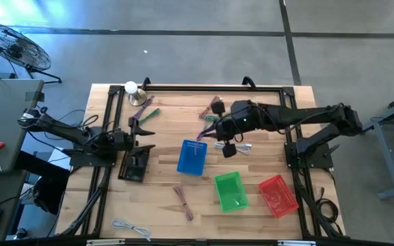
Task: Pick & Place USB Port
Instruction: Put the right blue USB cable into the black bin
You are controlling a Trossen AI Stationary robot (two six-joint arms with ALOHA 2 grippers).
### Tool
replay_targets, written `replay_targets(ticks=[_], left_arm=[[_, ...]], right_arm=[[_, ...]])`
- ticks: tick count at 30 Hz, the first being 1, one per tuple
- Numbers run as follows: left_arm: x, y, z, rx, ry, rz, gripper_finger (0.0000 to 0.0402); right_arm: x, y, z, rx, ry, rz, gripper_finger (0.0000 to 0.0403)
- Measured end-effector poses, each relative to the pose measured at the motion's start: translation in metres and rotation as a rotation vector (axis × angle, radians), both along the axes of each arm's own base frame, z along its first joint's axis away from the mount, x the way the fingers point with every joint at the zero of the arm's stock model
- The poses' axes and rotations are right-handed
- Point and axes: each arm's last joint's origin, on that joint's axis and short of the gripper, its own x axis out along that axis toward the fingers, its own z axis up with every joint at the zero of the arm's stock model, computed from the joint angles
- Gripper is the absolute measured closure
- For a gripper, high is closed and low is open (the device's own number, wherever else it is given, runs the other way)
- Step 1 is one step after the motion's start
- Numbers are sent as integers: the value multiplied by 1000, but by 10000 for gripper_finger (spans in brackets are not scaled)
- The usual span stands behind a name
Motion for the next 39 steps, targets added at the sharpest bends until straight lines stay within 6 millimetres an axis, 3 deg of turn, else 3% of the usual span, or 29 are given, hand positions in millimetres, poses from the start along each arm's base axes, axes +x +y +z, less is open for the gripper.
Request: replay_targets(ticks=[3, 7, 14, 20, 27, 34, 37, 39], left_arm=[[16, -4, 4, -23, -8, -2, 188], [44, -13, 12, 89, 92, 7, 188], [95, -21, 35, 141, 210, 163, 188], [132, -13, 53, 102, 304, 60, 188], [153, -8, 56, 84, 319, -51, 188], [155, -8, 60, 93, 295, -136, 191], [156, -8, 60, 114, 295, -133, 223], [155, -7, 60, 126, 299, -124, 270]], right_arm=[[5, 8, -1, -2, -25, 27, 402], [10, 16, -2, -9, -46, 54, 402], [14, 27, -2, -8, -83, 86, 402], [13, 35, -1, -6, -88, 119, 402], [12, 37, -1, -6, -88, 126, 402], [12, 37, -2, -16, -80, 114, 402], [12, 37, -2, -29, -76, 117, 402], [12, 37, -3, -30, -75, 117, 400]])
